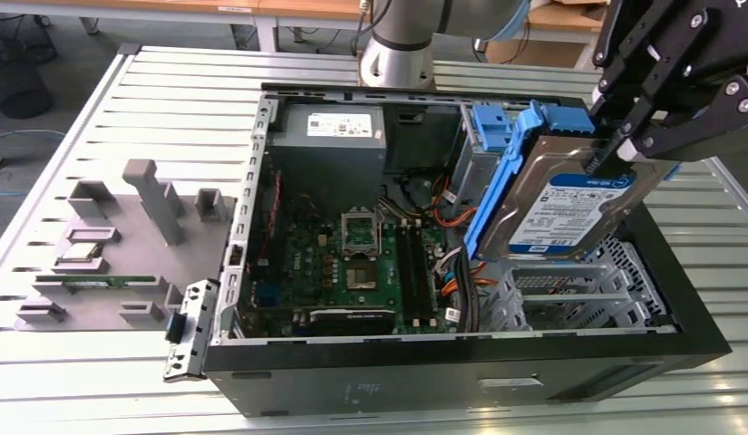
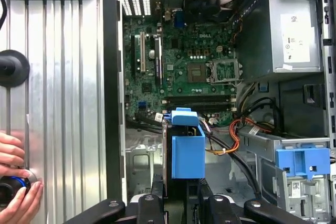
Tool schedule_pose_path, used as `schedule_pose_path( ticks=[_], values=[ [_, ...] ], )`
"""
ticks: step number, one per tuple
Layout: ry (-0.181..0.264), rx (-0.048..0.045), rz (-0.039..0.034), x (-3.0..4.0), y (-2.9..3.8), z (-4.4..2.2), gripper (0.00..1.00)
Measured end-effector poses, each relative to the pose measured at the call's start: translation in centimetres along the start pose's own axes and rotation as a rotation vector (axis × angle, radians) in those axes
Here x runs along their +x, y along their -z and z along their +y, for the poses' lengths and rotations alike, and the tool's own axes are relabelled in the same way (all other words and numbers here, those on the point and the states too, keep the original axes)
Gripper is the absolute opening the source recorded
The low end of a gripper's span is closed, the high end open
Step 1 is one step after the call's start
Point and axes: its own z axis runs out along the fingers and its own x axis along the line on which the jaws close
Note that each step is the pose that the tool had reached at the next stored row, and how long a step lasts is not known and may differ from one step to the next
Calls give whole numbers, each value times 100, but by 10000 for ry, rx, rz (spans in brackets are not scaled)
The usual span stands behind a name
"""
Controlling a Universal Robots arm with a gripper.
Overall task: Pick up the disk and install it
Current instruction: 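Pick up the disk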
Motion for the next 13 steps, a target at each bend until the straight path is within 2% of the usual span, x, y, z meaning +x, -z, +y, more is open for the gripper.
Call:
schedule_pose_path(
  ticks=[8, 13],
  values=[
    [-9, 1, -1, 50, -17, -167, 35],
    [-8, 1, -2, 73, -30, -296, 35]
  ],
)
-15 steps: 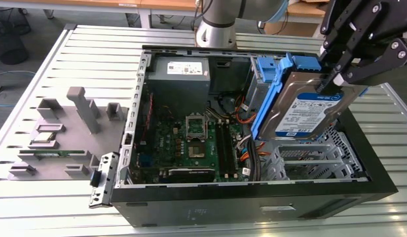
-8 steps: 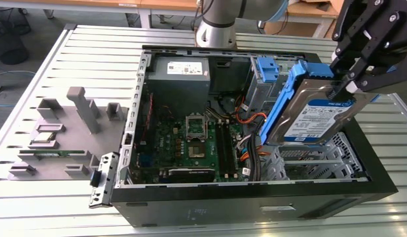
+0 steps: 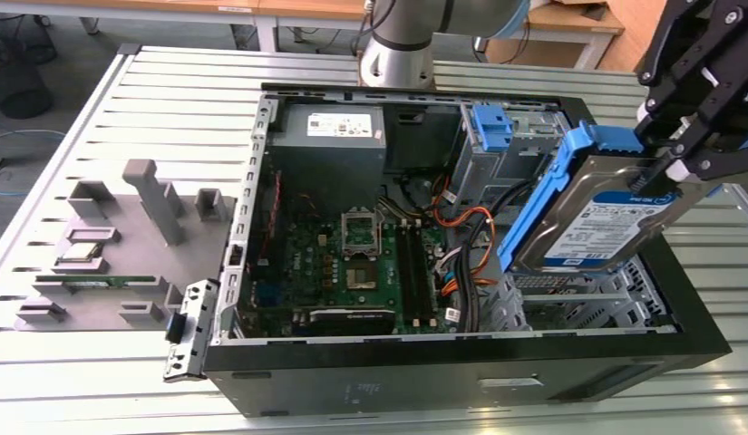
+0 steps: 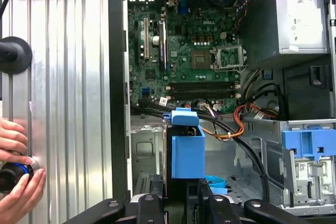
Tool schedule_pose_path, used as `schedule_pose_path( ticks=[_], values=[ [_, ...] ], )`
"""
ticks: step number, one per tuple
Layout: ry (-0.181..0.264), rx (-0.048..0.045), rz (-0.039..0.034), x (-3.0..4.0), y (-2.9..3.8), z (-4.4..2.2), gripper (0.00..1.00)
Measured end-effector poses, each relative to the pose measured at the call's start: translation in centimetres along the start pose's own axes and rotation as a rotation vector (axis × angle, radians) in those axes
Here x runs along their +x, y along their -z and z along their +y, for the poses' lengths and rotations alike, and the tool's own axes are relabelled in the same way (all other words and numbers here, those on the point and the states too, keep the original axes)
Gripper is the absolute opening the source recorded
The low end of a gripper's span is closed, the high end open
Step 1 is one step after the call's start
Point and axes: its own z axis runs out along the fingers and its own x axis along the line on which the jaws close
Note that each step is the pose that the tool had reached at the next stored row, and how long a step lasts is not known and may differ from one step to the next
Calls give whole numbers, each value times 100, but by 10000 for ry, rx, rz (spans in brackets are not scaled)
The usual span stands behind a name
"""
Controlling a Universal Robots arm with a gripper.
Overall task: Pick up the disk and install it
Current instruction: 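Pick up the disk, then insert the disk into the insertion slot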
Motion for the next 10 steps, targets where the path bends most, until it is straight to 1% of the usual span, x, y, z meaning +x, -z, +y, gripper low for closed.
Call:
schedule_pose_path(
  ticks=[4, 10],
  values=[
    [-1, 0, 0, 7, -6, -78, 35],
    [-2, 0, 2, 7, -5, -85, 35]
  ],
)
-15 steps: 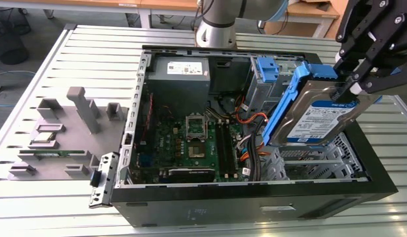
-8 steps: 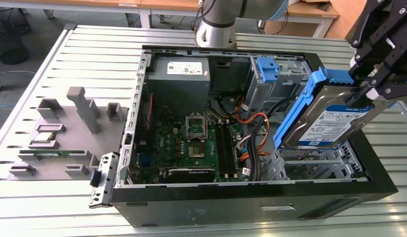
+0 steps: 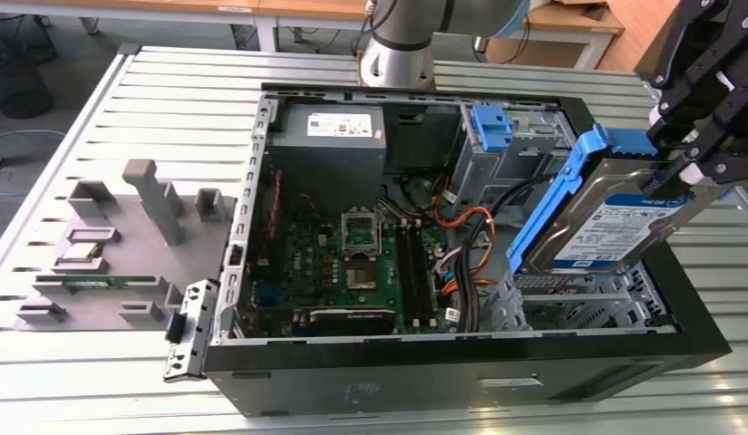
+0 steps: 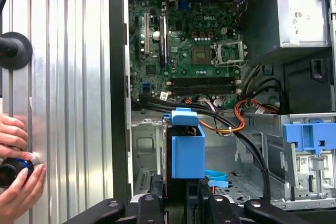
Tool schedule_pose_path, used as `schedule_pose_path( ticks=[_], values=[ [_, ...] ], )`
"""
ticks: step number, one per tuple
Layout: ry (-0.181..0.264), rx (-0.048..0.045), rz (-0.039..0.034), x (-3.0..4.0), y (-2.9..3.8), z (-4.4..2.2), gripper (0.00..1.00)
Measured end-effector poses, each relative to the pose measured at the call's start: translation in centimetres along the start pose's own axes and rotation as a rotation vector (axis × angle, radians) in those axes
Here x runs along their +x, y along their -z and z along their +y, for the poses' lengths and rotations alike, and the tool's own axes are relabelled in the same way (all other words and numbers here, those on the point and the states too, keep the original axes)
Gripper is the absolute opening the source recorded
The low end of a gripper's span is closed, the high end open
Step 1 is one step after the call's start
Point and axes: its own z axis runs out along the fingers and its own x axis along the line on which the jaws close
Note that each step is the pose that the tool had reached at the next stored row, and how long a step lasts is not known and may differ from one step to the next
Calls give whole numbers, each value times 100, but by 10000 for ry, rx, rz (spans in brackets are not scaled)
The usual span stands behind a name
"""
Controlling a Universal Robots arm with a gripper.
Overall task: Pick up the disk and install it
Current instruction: 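Insert the disk into the insertion slot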
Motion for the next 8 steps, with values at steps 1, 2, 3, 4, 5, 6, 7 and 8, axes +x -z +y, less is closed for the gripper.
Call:
schedule_pose_path(
  ticks=[1, 2, 3, 4, 5, 6, 7, 8],
  values=[
    [2, -1, -2, 0, -1, -10, 35],
    [2, -4, -1, 0, -1, -27, 35],
    [0, -6, 1, -2, 0, -50, 35],
    [0, -9, 0, -4, 0, -69, 35],
    [0, -11, -2, -4, -4, -83, 35],
    [0, -11, -1, -5, -10, -93, 35],
    [0, -10, 1, -4, -18, -100, 35],
    [0, -10, 1, -4, -29, -104, 35]
  ],
)
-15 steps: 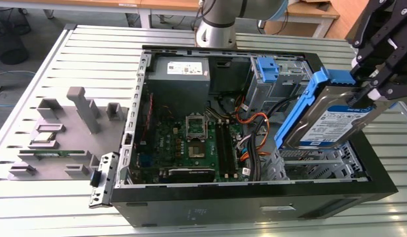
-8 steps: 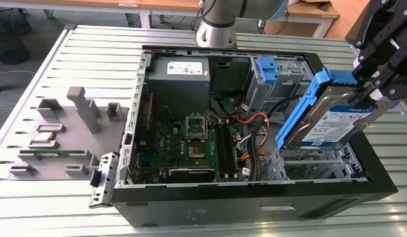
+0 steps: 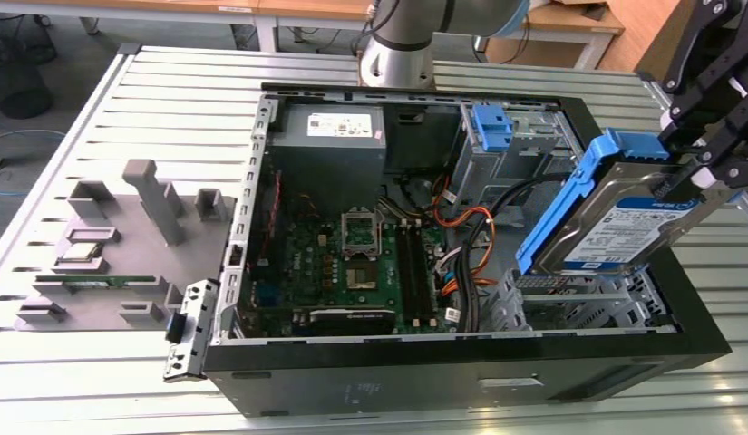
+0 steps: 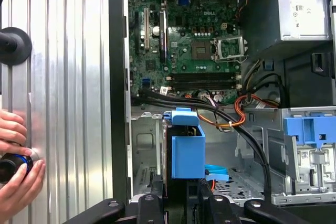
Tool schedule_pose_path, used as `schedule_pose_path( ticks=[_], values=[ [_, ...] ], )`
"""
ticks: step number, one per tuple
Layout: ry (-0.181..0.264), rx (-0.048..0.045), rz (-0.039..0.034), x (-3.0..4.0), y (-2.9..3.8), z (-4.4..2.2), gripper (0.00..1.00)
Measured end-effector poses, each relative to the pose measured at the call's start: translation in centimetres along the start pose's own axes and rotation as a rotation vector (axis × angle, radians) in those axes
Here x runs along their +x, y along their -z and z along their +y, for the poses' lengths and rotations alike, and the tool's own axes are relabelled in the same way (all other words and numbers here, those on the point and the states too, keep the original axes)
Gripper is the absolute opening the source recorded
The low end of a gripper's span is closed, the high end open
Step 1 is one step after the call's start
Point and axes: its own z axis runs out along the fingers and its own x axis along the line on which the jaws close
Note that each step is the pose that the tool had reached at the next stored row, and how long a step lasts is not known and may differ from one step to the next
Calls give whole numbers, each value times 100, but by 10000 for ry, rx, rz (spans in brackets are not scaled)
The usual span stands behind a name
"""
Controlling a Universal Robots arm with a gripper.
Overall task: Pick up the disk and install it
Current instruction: 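Insert the disk into the insertion slot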
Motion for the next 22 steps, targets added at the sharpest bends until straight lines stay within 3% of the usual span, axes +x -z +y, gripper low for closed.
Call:
schedule_pose_path(
  ticks=[5, 10, 22],
  values=[
    [0, 0, -1, 4, -67, -14, 35],
    [0, 0, -1, 3, -97, -53, 35],
    [33, -2, 0, 8, -174, -59, 35]
  ],
)
